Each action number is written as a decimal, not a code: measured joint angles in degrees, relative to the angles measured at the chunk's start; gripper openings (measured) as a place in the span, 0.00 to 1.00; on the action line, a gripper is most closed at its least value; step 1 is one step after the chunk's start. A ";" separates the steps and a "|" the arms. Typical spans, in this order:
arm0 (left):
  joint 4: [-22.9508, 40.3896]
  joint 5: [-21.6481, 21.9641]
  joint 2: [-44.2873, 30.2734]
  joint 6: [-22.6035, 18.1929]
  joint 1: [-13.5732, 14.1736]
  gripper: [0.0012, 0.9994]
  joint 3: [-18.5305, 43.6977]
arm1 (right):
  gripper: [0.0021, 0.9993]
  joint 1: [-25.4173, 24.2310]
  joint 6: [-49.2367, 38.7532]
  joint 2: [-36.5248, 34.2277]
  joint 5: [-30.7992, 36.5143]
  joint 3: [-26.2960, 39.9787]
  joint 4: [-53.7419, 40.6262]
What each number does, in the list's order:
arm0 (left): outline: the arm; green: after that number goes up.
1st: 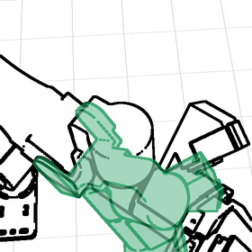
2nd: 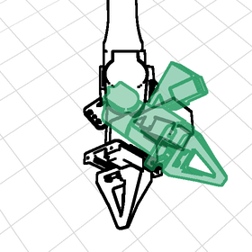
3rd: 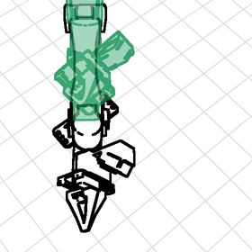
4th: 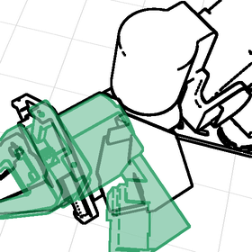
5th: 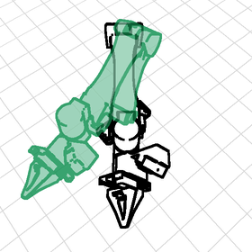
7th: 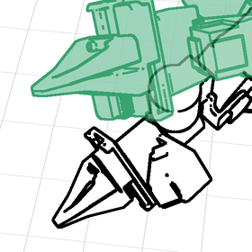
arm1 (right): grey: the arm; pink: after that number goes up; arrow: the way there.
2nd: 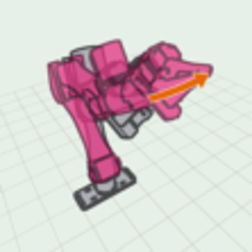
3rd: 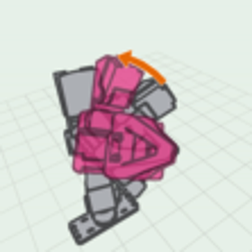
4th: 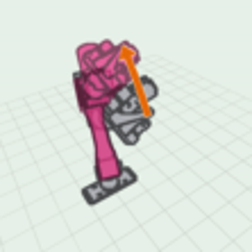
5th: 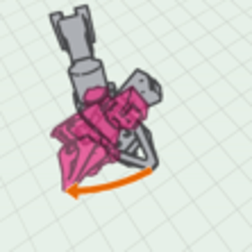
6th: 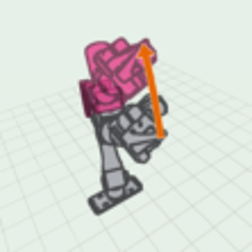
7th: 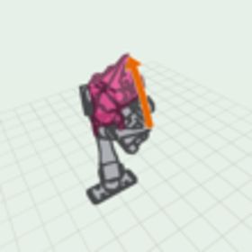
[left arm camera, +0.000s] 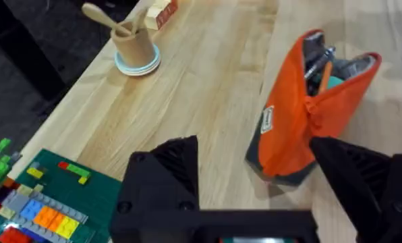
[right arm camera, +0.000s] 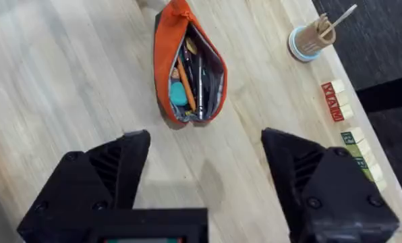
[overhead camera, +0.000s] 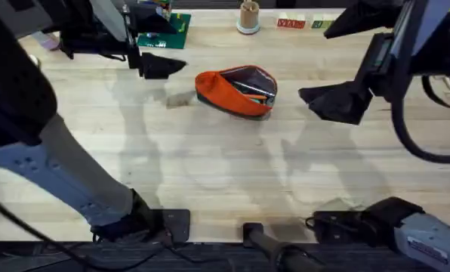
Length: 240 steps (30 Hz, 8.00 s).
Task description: Unzip the bag, pick up the pens from the table one at a time and place them inside, then zip the bag closed.
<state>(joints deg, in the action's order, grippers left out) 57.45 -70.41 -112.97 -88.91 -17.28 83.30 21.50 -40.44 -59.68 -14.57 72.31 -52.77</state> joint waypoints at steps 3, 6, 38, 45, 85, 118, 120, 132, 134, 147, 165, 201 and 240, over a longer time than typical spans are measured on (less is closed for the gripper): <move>0.24 -0.76 -2.83 1.45 0.19 0.99 2.07 | 1.00 0.00 0.00 0.00 0.00 0.00 0.00; 0.63 -0.79 -4.27 2.26 0.74 0.99 2.82 | 1.00 0.00 0.01 0.00 0.00 0.00 0.00; 8.60 7.48 -8.04 -5.44 6.84 0.99 3.37 | 1.00 0.00 -0.01 0.00 0.00 0.00 0.00; 10.37 8.32 -9.11 -5.48 4.75 0.99 3.39 | 1.00 0.00 0.00 0.00 0.00 0.00 0.00; 10.95 8.54 -9.11 -5.66 2.78 0.99 3.44 | 1.00 0.00 0.01 0.00 -0.02 0.00 0.00; 10.95 8.54 -9.11 -5.65 2.78 0.99 3.44 | 1.00 4.18 34.68 -7.43 -13.02 0.00 0.63; 10.95 8.54 -9.11 -5.66 2.78 0.99 3.44 | 1.00 6.01 38.45 -8.43 -10.52 0.00 0.61; 10.95 8.54 -9.11 -5.64 2.78 0.99 3.44 | 1.00 11.39 54.48 -10.95 -1.89 0.00 0.31; 10.95 8.54 -9.11 -5.66 2.78 0.99 3.44 | 1.00 11.39 57.03 -10.93 -1.99 0.00 -0.25; 10.95 8.54 -9.11 -5.64 2.78 0.99 3.44 | 1.00 11.87 73.47 -10.93 -2.69 0.00 2.97; 10.95 8.54 -9.11 -5.65 2.78 0.99 3.44 | 1.00 18.08 84.75 -10.93 4.12 0.00 5.82; 10.95 8.54 -9.11 -5.66 2.78 0.99 3.44 | 1.00 29.98 92.06 -38.11 16.17 23.70 2.56; 10.95 8.54 -9.11 -5.66 2.78 0.99 3.44 | 1.00 33.09 103.51 -44.31 33.94 26.68 0.59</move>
<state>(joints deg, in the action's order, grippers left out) 68.40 -61.87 -122.08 -94.56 -14.50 86.74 54.59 63.07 -103.99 19.37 98.99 -52.18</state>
